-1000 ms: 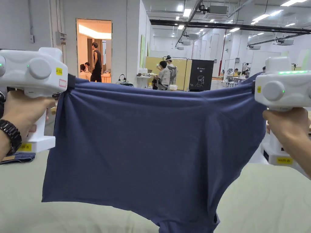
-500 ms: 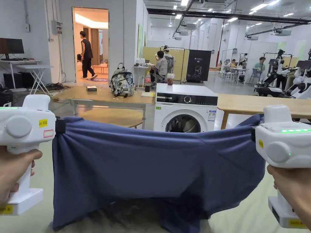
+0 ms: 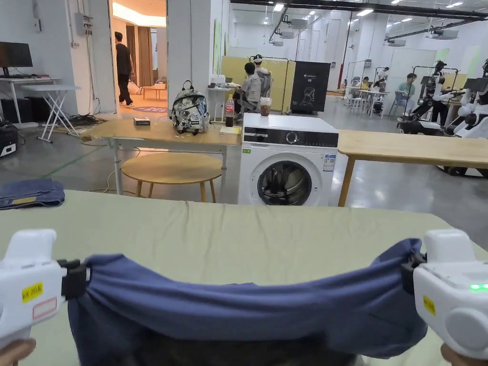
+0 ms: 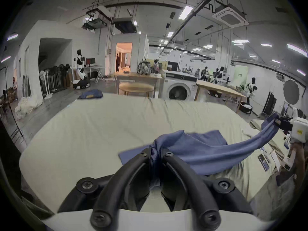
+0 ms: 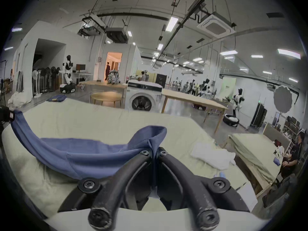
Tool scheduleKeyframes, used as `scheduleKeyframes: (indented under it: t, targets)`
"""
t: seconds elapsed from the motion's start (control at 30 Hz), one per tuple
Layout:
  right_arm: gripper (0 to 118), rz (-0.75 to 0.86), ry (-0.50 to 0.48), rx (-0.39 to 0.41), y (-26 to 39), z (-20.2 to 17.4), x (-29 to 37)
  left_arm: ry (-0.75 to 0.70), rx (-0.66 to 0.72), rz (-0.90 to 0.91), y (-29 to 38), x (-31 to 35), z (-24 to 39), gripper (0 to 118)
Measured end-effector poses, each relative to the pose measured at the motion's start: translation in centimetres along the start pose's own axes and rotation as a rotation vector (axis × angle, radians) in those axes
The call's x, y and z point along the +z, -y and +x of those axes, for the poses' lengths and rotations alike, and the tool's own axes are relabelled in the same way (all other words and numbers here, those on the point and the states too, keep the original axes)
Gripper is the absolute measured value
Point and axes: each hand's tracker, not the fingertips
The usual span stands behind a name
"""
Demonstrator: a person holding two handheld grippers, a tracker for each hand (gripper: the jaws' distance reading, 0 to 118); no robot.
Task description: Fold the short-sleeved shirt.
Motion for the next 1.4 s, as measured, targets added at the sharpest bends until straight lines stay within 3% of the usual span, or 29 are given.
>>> scheduleKeyframes:
  t: [0.4, 0.5, 0.73, 0.9, 0.93, 0.97, 1.03, 1.07, 1.13, 1.3, 1.33, 1.4]
  targets:
    - [2, -0.303, -0.082, -0.017, 12.7, -3.8, -2.4, -0.036, 0.088, -0.293, 13.4, -5.2, -0.6, 5]
    - [2, -0.401, -0.093, -0.05, 15.1, -4.1, -3.5, -0.061, 0.083, -0.339, 14.7, -6.4, -0.5, 5]
    - [2, -0.498, -0.111, -0.026, 18.1, -4.4, -6.2, -0.102, 0.074, -0.435, 16.1, -9.0, -0.3, 5]
    - [4, -0.486, -0.11, -0.048, 18.3, -4.5, -6.5, -0.122, 0.08, -0.426, 16.2, -9.1, 0.0, 15]
    - [7, -0.47, -0.108, -0.055, 17.8, -4.6, -6.1, -0.131, 0.081, -0.415, 15.9, -8.9, 0.1, 23]
    - [23, -0.439, -0.102, -0.064, 17.3, -4.7, -5.8, -0.138, 0.083, -0.392, 15.6, -8.4, 0.5, 35]
    - [61, -0.397, -0.102, -0.079, 16.4, -4.7, -5.8, -0.134, 0.102, -0.326, 14.6, -7.8, 0.8, 46]
    - [66, -0.362, -0.115, -0.088, 16.0, -4.7, -6.0, -0.127, 0.103, -0.297, 13.9, -7.6, 1.0, 57]
    - [66, -0.299, -0.119, -0.103, 14.9, -5.0, -6.1, -0.108, 0.088, -0.204, 12.6, -7.1, 1.6, 66]
    - [64, -0.162, -0.155, -0.14, 12.6, -7.3, -6.6, -0.09, 0.052, -0.048, 10.1, -7.6, 2.9, 66]
    - [59, -0.136, -0.167, -0.151, 11.5, -7.9, -5.9, -0.075, 0.053, -0.02, 9.8, -7.6, 3.2, 66]
    - [25, -0.071, -0.169, -0.16, 10.6, -8.9, -5.7, -0.04, 0.049, 0.043, 8.9, -7.0, 4.7, 53]
